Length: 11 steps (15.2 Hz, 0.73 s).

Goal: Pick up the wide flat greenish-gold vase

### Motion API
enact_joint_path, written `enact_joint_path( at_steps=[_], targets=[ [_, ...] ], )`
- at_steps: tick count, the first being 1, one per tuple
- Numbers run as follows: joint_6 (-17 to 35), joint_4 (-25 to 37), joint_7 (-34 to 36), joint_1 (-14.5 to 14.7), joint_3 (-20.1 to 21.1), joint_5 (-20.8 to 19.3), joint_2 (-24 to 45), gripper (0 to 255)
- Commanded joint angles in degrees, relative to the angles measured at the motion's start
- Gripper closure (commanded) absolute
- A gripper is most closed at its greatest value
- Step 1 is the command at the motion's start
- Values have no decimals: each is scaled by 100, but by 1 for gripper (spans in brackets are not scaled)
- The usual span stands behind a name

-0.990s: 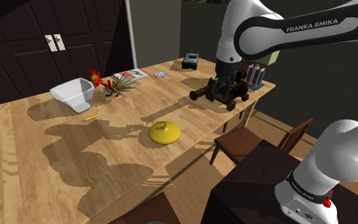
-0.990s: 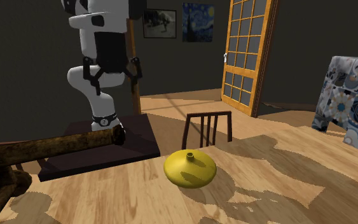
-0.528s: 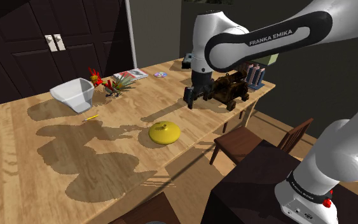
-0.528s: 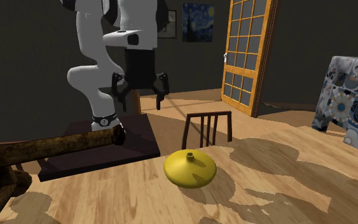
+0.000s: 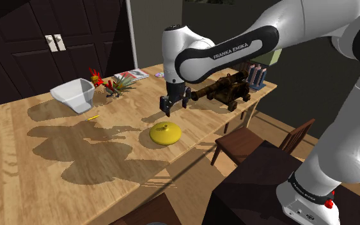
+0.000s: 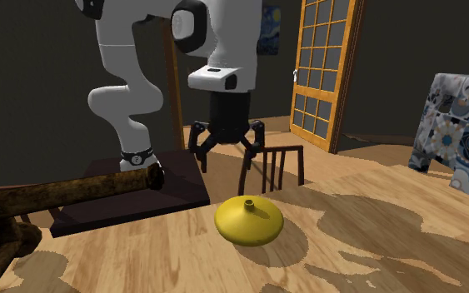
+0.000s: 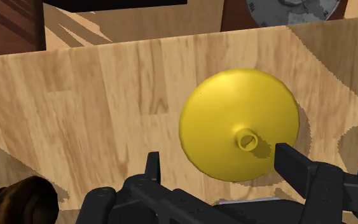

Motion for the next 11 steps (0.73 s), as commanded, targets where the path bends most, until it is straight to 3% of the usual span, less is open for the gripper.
enact_joint_path(
  at_steps=[1, 5, 11],
  targets=[
    [-5, 388, 271, 119, 42, -224, 478, 0],
    [-151, 1196, 631, 390, 29, -565, 1296, 0],
    [235, 972, 724, 411, -14, -670, 1476, 0]
  ],
)
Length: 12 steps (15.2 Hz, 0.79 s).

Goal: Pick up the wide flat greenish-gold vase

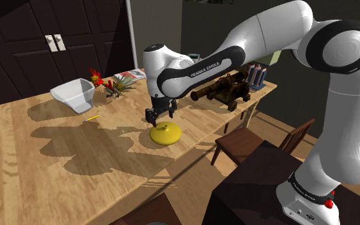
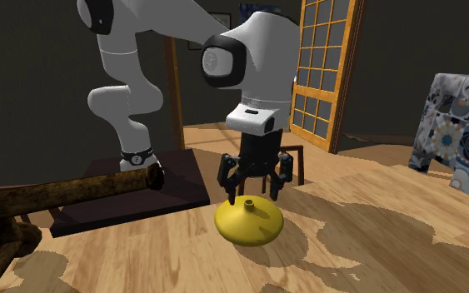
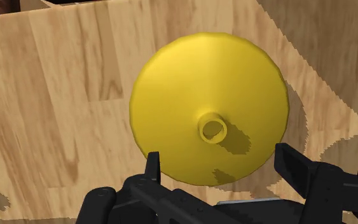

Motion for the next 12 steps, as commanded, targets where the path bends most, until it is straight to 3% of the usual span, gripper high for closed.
enact_joint_path(
  at_steps=[1, 3, 4, 12],
  targets=[
    [158, -70, 45, 14, -20, -52, 95, 0],
    [158, -71, 45, 14, -20, -52, 94, 0],
    [150, -48, 47, 19, -21, -57, 110, 255],
    [149, -44, 45, 18, -22, -57, 113, 255]
  ],
)
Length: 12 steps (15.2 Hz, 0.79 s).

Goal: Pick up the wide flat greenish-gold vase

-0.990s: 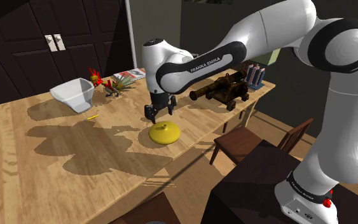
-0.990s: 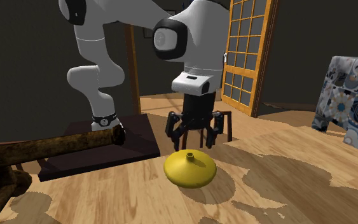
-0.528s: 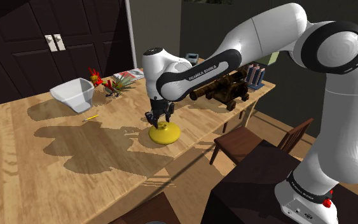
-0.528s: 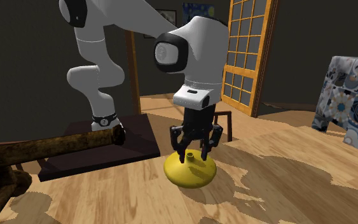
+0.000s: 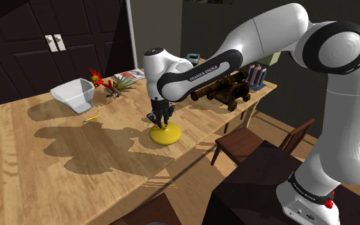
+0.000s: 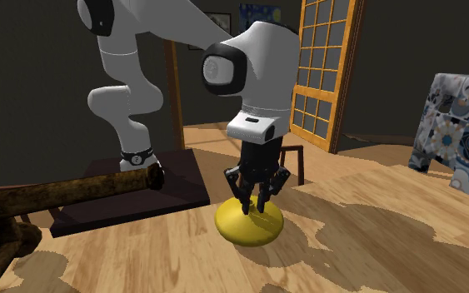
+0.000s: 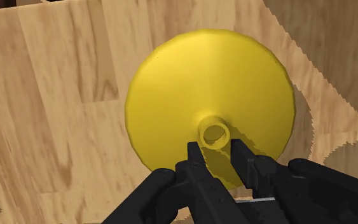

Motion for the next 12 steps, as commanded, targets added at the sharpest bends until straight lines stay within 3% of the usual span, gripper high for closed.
enact_joint_path(
  at_steps=[1, 12],
  targets=[
    [8, -29, 0, -4, 2, 5, -15, 255],
    [-703, 397, -168, -35, 74, 193, -335, 255]
  ],
)
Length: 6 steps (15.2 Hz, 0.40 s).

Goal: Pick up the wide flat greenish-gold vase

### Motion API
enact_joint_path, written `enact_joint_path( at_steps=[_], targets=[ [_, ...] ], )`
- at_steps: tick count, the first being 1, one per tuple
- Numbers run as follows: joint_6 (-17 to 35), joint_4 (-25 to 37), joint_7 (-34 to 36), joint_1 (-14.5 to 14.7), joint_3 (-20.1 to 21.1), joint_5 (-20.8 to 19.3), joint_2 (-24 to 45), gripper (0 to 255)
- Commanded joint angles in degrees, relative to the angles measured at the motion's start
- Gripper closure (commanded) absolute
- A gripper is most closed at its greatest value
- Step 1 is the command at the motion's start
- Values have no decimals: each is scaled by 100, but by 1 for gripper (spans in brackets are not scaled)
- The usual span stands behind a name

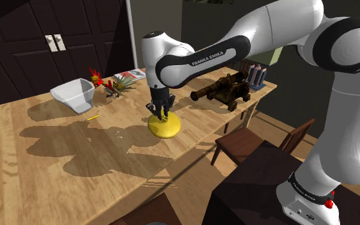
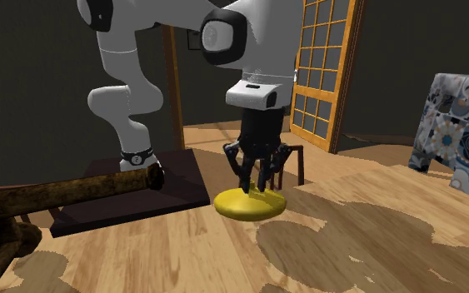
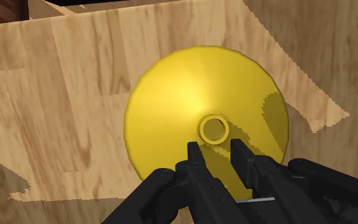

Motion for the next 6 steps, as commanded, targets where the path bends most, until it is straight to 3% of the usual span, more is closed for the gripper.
enact_joint_path(
  at_steps=[1, 6],
  targets=[
    [-138, 105, -34, -5, 7, 26, -40, 255],
    [-353, 263, -74, -7, 21, 66, -104, 255]
  ],
)
